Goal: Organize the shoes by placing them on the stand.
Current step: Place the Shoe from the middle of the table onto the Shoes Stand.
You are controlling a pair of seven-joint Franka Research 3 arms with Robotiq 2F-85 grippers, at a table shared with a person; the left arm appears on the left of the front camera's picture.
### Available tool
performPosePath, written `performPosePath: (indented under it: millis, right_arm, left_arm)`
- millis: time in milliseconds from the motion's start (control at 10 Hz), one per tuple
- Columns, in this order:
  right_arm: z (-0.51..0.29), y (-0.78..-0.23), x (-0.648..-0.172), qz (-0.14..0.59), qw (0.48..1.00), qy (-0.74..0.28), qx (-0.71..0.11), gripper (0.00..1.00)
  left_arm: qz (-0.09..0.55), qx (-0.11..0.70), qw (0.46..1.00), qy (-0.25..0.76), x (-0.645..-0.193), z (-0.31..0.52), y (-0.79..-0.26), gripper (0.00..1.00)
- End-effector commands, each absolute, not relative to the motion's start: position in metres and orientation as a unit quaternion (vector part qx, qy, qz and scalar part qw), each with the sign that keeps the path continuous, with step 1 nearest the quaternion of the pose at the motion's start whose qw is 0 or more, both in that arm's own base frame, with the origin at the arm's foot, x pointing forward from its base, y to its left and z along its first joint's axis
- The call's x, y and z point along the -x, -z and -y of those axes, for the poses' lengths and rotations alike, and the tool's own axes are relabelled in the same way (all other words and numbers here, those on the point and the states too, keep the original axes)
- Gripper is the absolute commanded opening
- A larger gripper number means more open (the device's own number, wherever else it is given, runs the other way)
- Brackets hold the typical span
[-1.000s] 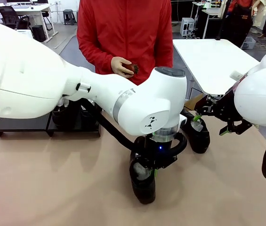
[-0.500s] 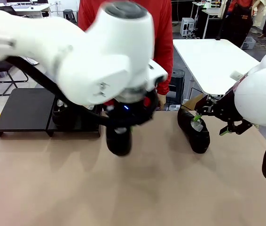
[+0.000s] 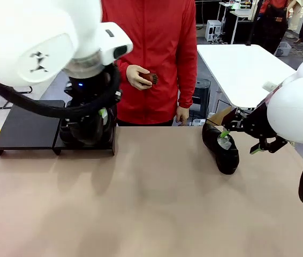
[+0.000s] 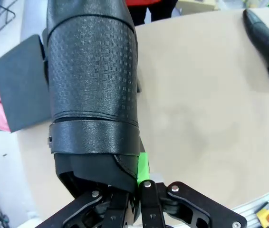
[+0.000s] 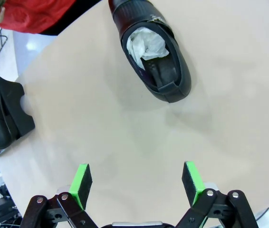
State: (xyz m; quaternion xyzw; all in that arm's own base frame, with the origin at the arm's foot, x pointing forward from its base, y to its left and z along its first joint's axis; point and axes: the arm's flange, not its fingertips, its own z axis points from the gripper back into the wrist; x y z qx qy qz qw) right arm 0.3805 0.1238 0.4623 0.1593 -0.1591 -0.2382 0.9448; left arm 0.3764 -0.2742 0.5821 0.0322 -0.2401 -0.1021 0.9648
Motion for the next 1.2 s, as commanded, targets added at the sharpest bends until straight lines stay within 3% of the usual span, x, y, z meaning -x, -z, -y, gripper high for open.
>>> performPosePath:
  millis: [0, 500, 600, 700, 800, 1100]
  right_arm:
    - [-0.123, -0.462, -0.382, 0.162, 0.945, 0.230, -0.167, 1.00]
    - [-0.123, -0.462, -0.382, 0.162, 0.945, 0.230, -0.167, 1.00]
    - [-0.123, -0.462, -0.382, 0.162, 0.945, 0.230, -0.167, 1.00]
    - [-0.123, -0.462, -0.382, 0.162, 0.945, 0.230, -0.167, 1.00]
    - [-0.123, -0.462, -0.382, 0.162, 0.945, 0.230, -0.167, 1.00]
    - [-0.123, -0.462, -0.382, 0.162, 0.945, 0.230, -0.167, 1.00]
  left_arm:
    - [0.244, -0.039, 0.963, 0.111, -0.373, 0.291, -0.580, 0.00]
    - [0.244, -0.039, 0.963, 0.111, -0.373, 0.291, -0.580, 0.00]
    - [0.234, -0.037, 0.964, 0.121, -0.369, 0.295, -0.572, 0.00]
    - [0.182, -0.010, 0.977, 0.112, -0.378, 0.277, -0.575, 0.00]
    - [0.155, -0.001, 0.984, 0.090, -0.384, 0.251, -0.581, 0.00]
    - [0.192, -0.054, 0.979, -0.037, -0.397, 0.157, -0.603, 0.00]
